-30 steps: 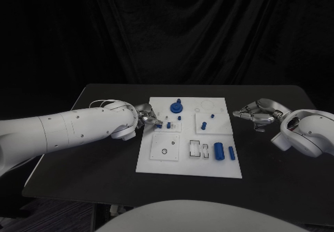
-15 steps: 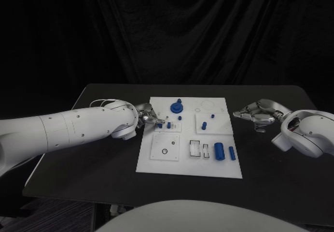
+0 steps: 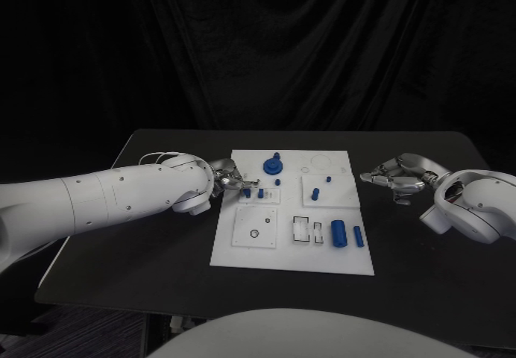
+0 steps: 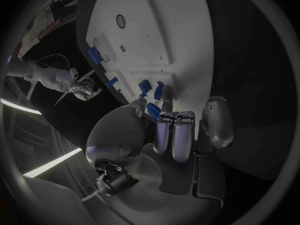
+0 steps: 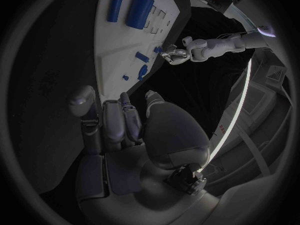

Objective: Assemble the parts on the task board

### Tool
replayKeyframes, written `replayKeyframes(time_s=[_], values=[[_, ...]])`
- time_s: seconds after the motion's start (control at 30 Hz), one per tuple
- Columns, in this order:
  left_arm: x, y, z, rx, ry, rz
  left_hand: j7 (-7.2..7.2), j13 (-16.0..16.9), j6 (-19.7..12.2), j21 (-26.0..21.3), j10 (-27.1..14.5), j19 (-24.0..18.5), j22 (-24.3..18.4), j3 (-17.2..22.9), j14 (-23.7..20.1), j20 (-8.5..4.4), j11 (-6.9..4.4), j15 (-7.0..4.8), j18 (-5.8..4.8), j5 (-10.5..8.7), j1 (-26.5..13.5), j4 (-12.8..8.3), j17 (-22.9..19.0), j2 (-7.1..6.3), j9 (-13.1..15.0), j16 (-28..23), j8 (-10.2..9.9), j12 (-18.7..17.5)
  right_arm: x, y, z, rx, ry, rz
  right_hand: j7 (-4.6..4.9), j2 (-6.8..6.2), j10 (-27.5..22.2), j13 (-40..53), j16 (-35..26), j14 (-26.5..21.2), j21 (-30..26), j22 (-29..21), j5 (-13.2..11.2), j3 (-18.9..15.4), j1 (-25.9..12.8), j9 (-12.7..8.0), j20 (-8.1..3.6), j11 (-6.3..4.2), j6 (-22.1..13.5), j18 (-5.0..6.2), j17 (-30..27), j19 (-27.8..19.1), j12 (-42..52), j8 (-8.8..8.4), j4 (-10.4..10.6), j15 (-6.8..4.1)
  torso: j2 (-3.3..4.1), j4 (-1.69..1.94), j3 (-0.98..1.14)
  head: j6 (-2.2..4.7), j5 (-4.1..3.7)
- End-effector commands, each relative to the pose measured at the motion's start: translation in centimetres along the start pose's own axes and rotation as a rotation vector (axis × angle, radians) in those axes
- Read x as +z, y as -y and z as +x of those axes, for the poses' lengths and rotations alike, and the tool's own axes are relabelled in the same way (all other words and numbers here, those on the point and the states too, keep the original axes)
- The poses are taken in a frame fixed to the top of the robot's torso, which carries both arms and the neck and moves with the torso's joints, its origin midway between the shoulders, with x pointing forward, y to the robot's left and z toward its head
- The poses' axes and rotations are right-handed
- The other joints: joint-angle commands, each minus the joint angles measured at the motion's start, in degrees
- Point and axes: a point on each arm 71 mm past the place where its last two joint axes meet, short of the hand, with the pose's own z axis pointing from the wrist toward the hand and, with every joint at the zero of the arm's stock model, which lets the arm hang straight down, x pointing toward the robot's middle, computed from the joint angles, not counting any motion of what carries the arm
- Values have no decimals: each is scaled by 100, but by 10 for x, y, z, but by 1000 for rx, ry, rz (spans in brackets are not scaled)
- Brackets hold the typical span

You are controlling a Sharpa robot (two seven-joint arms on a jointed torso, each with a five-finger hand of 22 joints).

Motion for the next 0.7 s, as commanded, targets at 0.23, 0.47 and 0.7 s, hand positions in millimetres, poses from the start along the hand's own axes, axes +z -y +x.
replayKeyframes(time_s=[0.23,0.47,0.7], values=[[0,-6,6,11,-42,-19,-58,1508,138,-51,605,-9,244,-171,595,7,5,8,75,198,104,115,1509,154,-263,15,178,20,0,2,2,-4,-13,19,-13,15,-46,-2,-29,-33,-37,48,47,-31,70,-6,4,-8,36,106,-15,-37,-34,-1,-12,6,-1,-4,-3,1,19],[0,-5,6,9,-37,-5,-101,1508,130,-58,605,0,268,-303,595,-22,-32,-25,72,340,196,212,1509,272,37,15,393,20,0,3,2,-5,-13,23,-13,16,-47,-2,-26,-32,-45,45,49,-31,71,-7,4,-8,35,108,-12,-40,-34,-1,-12,6,0,2,-2,1,20],[0,-5,5,8,-34,2,-108,1508,101,-59,605,4,279,-351,595,-30,-39,-31,70,350,184,250,1509,338,135,15,459,20,0,3,2,-5,-14,25,-12,20,-54,-10,-39,-37,-62,38,57,-30,78,-9,4,-8,32,110,-23,-45,-39,-3,-13,6,-2,2,-5,1,27]])
